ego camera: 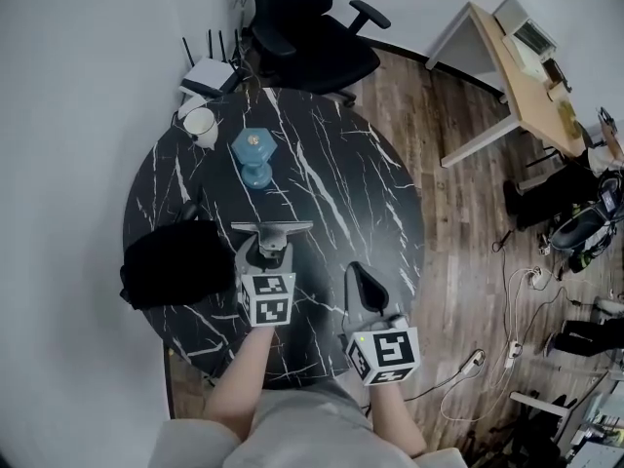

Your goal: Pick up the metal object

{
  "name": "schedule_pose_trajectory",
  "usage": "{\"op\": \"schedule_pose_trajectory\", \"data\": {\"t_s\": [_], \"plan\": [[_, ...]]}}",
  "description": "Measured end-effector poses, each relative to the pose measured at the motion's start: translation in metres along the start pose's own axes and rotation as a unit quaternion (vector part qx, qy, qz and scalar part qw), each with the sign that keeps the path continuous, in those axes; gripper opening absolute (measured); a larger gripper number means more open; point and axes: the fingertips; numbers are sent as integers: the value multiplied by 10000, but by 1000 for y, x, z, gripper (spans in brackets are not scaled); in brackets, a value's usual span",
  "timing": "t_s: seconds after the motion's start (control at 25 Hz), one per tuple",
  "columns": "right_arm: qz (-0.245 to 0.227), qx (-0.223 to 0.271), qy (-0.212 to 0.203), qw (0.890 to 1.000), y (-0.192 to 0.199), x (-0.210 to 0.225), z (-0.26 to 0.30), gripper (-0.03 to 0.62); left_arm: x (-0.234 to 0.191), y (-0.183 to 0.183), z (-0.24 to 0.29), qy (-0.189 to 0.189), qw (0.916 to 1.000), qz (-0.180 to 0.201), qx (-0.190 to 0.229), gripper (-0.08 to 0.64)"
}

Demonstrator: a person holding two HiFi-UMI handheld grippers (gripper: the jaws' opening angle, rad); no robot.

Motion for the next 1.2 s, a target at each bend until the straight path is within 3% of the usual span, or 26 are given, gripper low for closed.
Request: {"op": "schedule_pose_trajectory", "data": {"t_s": [0.36,1.2], "plan": [[-50,331,-46,9994,-23,-8,-11,0,11,-29,-48,201,9978,377,512,272],[-195,1109,6,9936,-68,-15,-71,-2,39,-76,-166,390,9836,618,1648,271]]}}
Point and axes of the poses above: the fingertips, and each gripper's own axes: z forward along the fingers, x to its right, y out of its underside, and after that the axes turned 12 degrees about -z, right-handed
